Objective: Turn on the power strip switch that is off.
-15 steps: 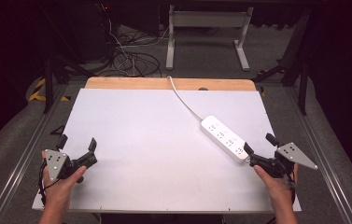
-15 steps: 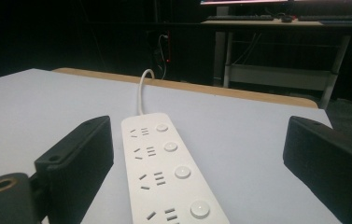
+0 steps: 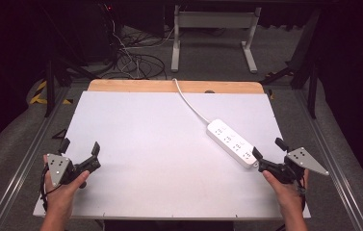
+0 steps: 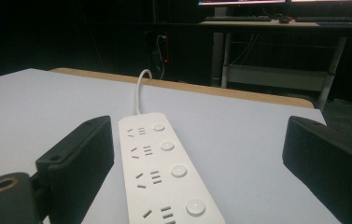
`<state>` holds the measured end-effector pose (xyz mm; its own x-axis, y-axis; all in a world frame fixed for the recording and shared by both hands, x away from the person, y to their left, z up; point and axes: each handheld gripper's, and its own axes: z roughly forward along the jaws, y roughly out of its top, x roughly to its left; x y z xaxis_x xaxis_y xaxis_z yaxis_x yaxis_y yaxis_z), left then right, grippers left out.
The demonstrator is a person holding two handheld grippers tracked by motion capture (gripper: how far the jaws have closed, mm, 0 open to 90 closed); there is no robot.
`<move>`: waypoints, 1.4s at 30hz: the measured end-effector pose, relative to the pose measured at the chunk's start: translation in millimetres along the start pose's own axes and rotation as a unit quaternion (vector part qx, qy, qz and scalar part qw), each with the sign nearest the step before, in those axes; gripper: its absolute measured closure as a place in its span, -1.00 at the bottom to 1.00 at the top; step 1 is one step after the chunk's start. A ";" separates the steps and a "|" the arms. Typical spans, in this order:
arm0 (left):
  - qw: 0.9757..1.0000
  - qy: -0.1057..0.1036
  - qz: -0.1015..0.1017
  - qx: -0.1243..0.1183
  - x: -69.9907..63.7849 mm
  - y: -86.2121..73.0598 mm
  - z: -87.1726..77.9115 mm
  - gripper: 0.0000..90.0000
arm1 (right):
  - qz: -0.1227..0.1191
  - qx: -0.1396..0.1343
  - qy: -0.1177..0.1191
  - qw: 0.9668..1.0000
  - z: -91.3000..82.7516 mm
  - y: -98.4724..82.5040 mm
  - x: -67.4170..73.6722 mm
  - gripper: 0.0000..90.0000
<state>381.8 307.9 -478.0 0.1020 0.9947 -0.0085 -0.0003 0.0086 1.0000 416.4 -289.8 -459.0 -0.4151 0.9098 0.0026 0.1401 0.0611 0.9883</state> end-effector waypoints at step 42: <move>1.000 -0.002 0.001 -0.001 -0.7 -0.3 3.1 -0.87 | 0.014 0.110 0.006 0.994 30.9 53.7 4.4 1.00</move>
<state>384.9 306.9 -478.3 0.1064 0.9943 -0.0071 -0.0033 0.0075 1.0000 449.9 -269.9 -410.7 -0.4190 0.9074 0.0319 0.3434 0.1258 0.9307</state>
